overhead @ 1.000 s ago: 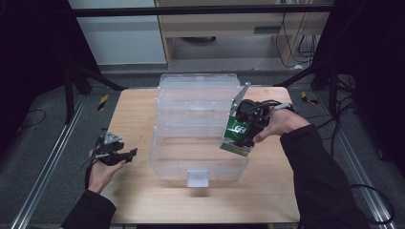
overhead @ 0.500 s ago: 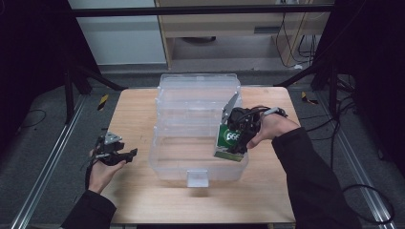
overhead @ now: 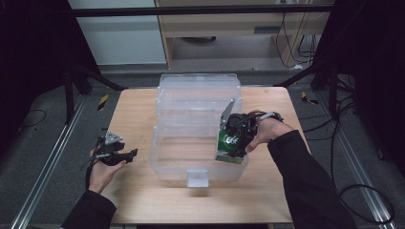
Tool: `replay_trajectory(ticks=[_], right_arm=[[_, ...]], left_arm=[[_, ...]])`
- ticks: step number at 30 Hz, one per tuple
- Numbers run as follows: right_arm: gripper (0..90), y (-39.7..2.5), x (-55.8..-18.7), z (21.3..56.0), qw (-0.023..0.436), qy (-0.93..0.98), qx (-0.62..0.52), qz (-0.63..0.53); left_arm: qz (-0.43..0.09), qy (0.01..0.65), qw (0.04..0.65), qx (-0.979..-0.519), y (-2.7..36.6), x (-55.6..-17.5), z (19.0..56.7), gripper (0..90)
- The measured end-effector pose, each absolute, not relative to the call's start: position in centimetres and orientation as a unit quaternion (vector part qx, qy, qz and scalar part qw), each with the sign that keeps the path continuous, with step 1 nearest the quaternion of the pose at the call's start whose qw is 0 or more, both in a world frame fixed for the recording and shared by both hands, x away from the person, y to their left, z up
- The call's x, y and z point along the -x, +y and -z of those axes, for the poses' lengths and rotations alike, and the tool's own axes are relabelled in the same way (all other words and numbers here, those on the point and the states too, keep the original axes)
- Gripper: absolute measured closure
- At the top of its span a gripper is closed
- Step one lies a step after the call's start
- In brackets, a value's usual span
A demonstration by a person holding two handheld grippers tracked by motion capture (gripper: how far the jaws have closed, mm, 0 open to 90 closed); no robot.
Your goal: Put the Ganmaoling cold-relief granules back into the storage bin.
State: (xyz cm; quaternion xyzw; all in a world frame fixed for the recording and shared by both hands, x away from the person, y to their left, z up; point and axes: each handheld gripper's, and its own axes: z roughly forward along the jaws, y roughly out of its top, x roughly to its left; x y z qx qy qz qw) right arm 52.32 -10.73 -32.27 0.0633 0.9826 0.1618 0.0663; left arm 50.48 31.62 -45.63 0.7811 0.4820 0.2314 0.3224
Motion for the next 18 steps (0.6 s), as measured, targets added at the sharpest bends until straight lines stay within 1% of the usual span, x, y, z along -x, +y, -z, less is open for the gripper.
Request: replay_trajectory(ticks=[18], right_arm=[[17.1, -10.5, -52.9, 35.6, 0.054, 0.987, -0.057, -0.14]], left_arm=[[-0.23, 0.481, 0.317, -0.784, 31.4, -50.6, 45.9, 36.8]])
